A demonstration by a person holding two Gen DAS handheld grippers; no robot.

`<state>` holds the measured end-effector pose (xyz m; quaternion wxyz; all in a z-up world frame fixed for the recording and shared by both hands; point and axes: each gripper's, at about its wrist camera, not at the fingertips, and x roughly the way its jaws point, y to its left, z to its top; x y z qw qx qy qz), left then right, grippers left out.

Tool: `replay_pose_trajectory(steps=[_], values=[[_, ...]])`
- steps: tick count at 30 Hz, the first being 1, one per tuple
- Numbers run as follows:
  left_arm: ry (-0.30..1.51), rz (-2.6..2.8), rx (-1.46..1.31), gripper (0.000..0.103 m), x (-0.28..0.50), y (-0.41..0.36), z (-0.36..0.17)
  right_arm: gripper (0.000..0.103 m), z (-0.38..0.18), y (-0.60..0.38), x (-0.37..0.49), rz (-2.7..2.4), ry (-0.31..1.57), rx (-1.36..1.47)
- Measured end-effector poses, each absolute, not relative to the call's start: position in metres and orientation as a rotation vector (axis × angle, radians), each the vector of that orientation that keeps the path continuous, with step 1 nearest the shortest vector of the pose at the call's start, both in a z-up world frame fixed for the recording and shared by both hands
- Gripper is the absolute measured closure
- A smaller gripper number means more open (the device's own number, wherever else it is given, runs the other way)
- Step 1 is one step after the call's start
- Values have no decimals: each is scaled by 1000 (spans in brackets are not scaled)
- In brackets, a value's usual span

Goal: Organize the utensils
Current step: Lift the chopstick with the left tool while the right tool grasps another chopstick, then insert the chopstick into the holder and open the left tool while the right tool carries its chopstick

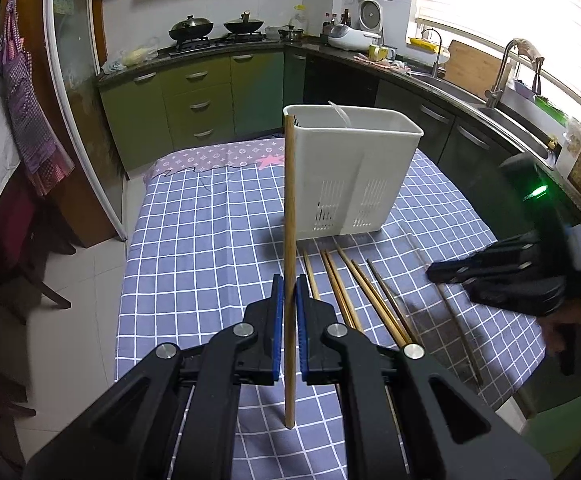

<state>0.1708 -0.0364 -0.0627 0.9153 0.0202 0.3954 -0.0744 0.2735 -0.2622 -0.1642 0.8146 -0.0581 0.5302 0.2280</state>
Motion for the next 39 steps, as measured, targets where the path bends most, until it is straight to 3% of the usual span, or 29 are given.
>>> replay_pose_trajectory(steps=[10, 32, 39], values=[[785, -161, 41, 97, 162, -32, -56, 96, -87, -323, 213, 496, 897, -37], [745, -180, 60, 97, 161, -41, -32, 96, -68, -338, 188, 492, 822, -22], [718, -237, 31, 97, 176, -49, 9, 96, -66, -336, 187, 493, 821, -28]])
